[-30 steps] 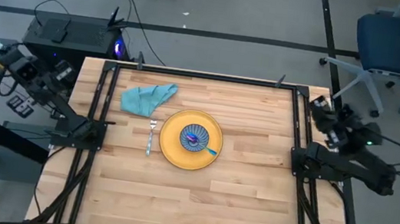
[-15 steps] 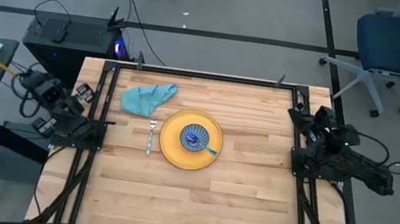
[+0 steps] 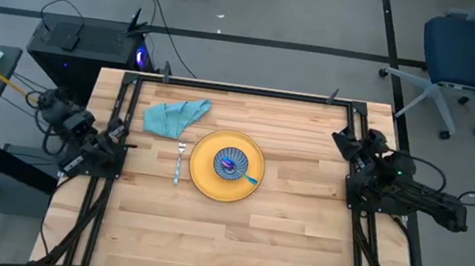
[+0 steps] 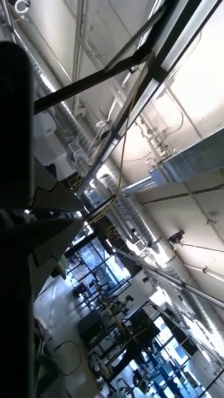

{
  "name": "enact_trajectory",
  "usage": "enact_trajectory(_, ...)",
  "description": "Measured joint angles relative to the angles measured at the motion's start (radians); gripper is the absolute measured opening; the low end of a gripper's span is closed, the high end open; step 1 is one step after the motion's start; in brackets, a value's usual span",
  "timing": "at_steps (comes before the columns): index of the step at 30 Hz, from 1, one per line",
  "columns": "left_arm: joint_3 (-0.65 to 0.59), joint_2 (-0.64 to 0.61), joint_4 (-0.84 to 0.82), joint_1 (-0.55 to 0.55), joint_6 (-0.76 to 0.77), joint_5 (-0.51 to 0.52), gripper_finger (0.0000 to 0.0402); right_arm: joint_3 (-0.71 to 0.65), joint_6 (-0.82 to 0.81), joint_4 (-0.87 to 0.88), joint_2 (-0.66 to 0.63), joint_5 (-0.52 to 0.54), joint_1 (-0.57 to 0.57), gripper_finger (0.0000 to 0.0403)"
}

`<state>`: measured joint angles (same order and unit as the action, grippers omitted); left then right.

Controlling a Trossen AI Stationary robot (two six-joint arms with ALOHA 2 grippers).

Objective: Set table place
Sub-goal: Return to Home Position

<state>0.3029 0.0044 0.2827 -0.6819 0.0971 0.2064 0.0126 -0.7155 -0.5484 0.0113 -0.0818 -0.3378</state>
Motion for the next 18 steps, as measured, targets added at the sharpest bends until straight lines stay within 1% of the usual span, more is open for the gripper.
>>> enact_trajectory(4,-0.055,0.000,0.024,0.000,0.027,0.000,0.0033,-0.006,0.003,-0.001,0.000,0.004,0.000,0.0034)
enact_trajectory(9,-0.142,0.000,0.142,0.010,0.016,0.000,0.0028,-0.006,0.030,-0.001,0.000,0.004,0.000,0.0034)
enact_trajectory(14,-0.237,0.000,0.252,0.071,0.028,0.000,0.0035,-0.006,0.043,0.000,0.000,0.004,0.000,0.0034)
enact_trajectory(18,-0.285,0.000,0.285,0.143,0.063,0.000,0.0040,-0.006,0.049,0.000,0.000,0.003,0.000,0.0034)
